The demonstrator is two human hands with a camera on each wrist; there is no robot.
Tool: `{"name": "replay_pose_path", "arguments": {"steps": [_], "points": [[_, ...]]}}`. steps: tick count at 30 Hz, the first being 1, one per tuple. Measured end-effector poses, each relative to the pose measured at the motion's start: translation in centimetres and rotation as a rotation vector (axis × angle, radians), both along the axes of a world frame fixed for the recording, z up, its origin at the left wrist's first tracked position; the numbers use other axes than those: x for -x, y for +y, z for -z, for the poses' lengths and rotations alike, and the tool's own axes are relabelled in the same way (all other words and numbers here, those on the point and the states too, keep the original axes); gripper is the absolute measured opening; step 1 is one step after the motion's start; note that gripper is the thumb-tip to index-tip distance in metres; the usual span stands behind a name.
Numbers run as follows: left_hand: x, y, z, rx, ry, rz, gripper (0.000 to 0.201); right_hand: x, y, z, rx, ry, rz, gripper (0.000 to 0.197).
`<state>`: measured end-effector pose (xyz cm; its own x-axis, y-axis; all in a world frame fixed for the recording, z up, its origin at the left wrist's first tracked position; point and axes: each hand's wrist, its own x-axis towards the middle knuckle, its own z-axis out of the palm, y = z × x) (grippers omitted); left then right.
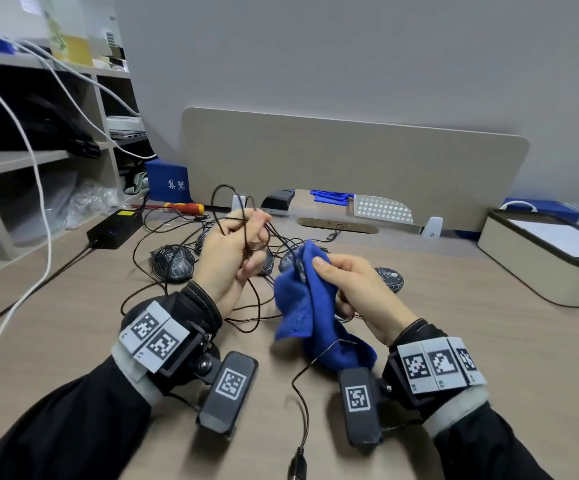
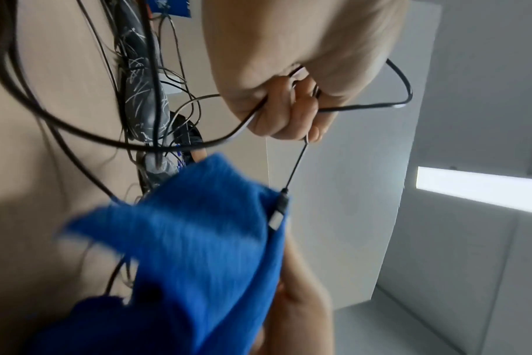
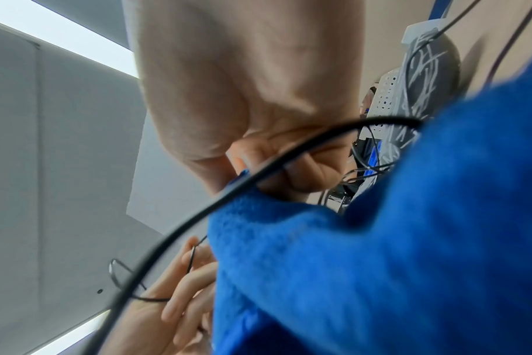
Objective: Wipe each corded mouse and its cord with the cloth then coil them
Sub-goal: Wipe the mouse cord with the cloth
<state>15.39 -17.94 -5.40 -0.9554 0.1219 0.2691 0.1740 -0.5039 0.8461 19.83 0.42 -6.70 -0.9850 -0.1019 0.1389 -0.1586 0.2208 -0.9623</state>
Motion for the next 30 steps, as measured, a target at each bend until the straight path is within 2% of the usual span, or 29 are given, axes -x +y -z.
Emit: {"name": "replay_pose_path", "arguments": {"steps": [8,15,20,24,30], "points": [[-0.1,-0.1,-0.1,0.006,0.011,0.009,0.017,0.1,-0.4,-0.1,0.186,-0.045,0.059,0.032],[-0.4,0.4,0.0,0.046,0.018,-0.06,0.014,-0.3,-0.5,-0.4,0.153,0.004,-0.061,0.031],[-0.4,0.6,0.1,0.068,0.034,-0.132,0.011,-0.2,-0.5,-0.5,0.22,0.008,-0.108,0.031],[-0.4,0.8,0.4,0.062,0.008,-0.143,0.012,-0.4,-0.4,-0.5,0.1,0.076,-0.115,0.017],[-0.7,1.3,0.7,0.077,-0.002,-0.065,0.012,0.0,-0.4,0.2,-0.055,0.115,-0.023,0.022]]}}
